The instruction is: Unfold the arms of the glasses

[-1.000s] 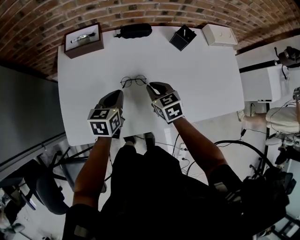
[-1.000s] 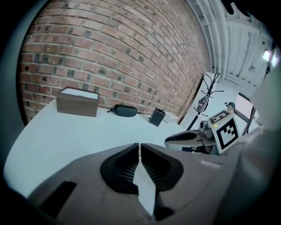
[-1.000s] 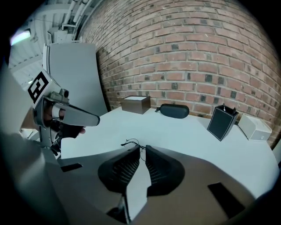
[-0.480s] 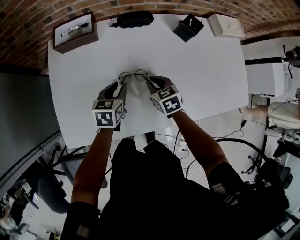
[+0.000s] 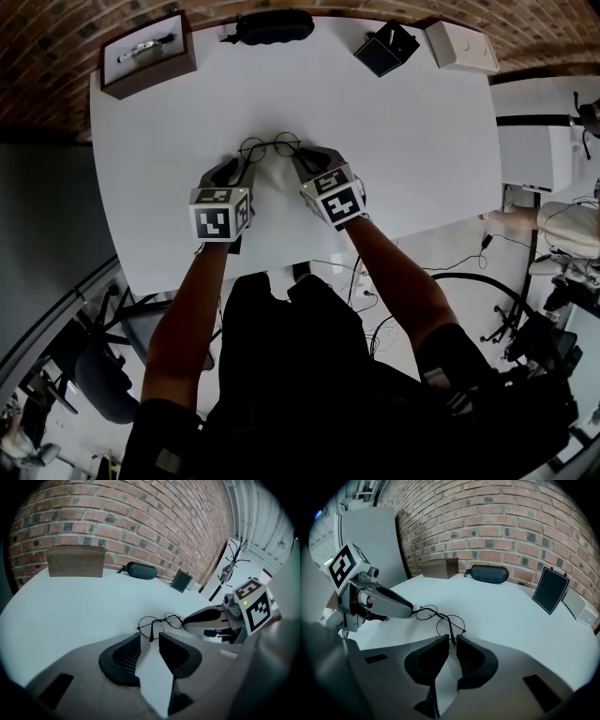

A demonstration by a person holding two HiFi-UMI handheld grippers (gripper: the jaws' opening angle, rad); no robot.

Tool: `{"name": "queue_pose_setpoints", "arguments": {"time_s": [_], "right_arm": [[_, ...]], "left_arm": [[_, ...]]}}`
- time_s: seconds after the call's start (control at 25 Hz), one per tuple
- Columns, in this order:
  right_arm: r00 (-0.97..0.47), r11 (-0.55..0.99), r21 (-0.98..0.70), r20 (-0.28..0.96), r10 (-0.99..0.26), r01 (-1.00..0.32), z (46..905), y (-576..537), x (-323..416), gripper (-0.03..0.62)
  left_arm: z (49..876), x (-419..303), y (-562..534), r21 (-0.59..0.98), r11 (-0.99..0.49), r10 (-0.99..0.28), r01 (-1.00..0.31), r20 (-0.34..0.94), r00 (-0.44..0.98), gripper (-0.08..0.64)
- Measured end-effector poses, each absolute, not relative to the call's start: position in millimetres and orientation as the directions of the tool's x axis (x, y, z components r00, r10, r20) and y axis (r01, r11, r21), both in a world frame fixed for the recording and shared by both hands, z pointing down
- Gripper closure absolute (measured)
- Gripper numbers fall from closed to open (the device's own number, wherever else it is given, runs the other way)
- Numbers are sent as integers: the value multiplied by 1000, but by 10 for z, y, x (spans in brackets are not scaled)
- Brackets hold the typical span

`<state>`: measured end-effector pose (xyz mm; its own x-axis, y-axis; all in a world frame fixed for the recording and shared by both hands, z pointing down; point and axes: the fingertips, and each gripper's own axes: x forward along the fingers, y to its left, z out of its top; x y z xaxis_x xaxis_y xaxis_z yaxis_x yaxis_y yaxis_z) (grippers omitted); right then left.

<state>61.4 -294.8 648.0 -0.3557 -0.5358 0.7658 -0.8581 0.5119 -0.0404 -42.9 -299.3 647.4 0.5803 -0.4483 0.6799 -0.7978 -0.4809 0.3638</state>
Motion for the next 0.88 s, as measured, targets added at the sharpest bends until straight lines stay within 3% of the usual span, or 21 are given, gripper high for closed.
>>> {"name": "queue_pose_setpoints", "arguments": {"time_s": [0.24, 0.36, 0.64, 0.88], "right_arm": [[-337, 510, -19, 771, -540, -860, 6515, -2957, 651, 579], [-328, 504, -10, 770, -547, -864, 6504, -2954, 639, 580], [-330, 501, -10, 764, -555, -866, 6481, -2956, 626, 580], [-371, 540, 3, 723, -582, -842, 6324, -2873, 517, 580]], "left_arm": [[6511, -402, -3006, 364, -493, -429, -790, 688, 585, 440], [6525, -337, -2988, 343, -529, -407, -776, 700, 587, 502], [6531, -333, -2997, 328, -530, -409, -782, 709, 575, 523], [6442, -396, -2970, 260, -543, -483, -798, 681, 550, 524]]}}
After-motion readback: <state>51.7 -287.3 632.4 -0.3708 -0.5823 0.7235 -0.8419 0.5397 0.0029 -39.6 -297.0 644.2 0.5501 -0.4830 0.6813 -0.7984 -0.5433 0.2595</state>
